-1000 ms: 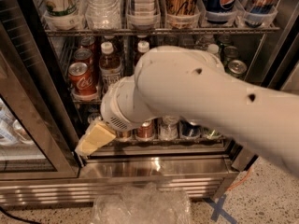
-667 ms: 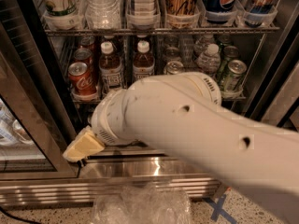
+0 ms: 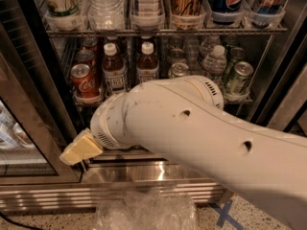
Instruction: Pick coke can from middle shelf of fridge
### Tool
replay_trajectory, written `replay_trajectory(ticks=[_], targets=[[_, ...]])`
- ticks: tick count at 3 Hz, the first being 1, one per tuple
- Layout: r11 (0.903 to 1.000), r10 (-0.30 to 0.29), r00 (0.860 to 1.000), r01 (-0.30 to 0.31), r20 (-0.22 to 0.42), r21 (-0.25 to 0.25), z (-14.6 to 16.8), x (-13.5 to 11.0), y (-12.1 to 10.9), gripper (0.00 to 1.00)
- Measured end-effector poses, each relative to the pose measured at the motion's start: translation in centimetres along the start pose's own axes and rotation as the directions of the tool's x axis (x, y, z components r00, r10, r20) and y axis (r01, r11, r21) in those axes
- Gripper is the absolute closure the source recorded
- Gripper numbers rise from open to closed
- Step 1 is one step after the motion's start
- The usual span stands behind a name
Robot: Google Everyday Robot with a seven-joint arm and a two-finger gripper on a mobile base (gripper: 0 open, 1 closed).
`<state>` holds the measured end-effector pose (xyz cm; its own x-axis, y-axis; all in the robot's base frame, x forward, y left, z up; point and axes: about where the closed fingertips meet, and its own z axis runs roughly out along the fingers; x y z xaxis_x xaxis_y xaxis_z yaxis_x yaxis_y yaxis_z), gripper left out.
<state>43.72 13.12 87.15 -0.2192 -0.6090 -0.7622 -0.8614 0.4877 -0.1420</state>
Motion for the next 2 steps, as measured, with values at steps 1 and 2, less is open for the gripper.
replay_trajectory(ticks=[1, 2], targets=[[0.999, -0.014, 0.998, 0.017, 0.056, -0.041, 1.7, -0.9, 0.3, 0.0], [0.9894, 0.034, 0.975, -0.001, 0.219, -0.145, 5.5, -5.0, 1.5, 0.0]])
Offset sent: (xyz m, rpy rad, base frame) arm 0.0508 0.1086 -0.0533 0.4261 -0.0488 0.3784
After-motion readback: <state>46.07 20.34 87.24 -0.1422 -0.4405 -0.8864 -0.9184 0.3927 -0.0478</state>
